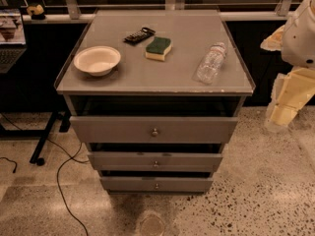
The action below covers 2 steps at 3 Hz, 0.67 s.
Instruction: Open bottom drawer
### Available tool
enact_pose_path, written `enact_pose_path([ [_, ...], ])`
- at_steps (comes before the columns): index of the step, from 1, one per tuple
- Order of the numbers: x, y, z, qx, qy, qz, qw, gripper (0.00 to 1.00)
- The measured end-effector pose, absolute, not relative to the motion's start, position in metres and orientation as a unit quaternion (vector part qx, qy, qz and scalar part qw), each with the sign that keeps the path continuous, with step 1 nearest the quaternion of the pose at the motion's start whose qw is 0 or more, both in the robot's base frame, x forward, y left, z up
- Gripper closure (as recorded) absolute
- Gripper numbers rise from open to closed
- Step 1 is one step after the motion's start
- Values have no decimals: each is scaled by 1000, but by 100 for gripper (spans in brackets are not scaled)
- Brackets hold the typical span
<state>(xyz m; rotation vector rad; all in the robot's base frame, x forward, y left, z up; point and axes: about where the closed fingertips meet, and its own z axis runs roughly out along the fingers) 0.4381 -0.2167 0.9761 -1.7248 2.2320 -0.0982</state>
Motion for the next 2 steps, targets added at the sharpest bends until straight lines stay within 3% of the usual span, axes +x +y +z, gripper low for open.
enact_pose_path([
  [2,438,-217,977,-603,780,-42,165,0],
])
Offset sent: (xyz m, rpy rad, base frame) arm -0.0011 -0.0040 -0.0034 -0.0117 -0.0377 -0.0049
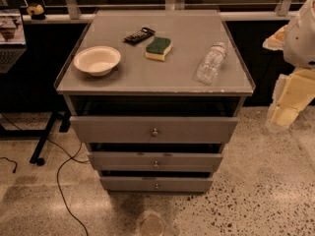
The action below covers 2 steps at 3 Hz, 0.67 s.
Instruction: Open bottom drawer
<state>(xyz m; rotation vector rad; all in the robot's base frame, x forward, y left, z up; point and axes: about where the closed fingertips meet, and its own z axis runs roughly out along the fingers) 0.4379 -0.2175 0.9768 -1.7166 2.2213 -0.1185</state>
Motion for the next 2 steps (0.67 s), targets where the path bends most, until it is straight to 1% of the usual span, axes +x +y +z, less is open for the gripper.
enact_pose_path([
  [1,434,-225,959,-587,787,-35,186,0],
  [2,429,-233,920,-563,797,-14,220,0],
])
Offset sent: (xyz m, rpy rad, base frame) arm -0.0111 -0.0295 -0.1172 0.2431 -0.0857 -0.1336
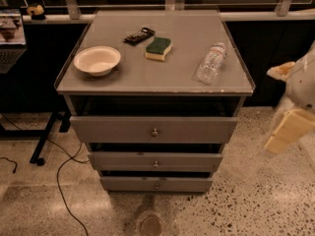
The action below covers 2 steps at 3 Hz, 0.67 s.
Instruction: Open bottom drawer
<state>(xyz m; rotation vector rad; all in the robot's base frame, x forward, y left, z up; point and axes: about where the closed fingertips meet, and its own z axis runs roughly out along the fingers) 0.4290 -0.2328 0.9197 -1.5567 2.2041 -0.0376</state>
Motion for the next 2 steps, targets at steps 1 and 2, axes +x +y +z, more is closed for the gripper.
enact_pose_path([
  [1,419,-223,866,-539,805,15,248,0],
  [2,412,-192,802,-518,813,53,263,0],
])
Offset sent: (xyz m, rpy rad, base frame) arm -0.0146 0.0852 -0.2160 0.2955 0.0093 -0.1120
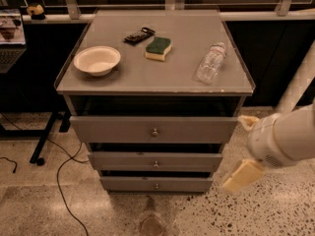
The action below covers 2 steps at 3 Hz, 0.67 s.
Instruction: Open bottom drawer
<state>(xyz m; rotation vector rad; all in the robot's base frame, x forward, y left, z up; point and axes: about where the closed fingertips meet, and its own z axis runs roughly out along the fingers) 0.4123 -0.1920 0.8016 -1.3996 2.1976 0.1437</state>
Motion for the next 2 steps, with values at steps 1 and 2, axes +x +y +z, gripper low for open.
enact_pose_path([
  [1,418,-168,740,-508,815,78,267,0],
  [2,422,-167,682,-499,827,89,242,0],
])
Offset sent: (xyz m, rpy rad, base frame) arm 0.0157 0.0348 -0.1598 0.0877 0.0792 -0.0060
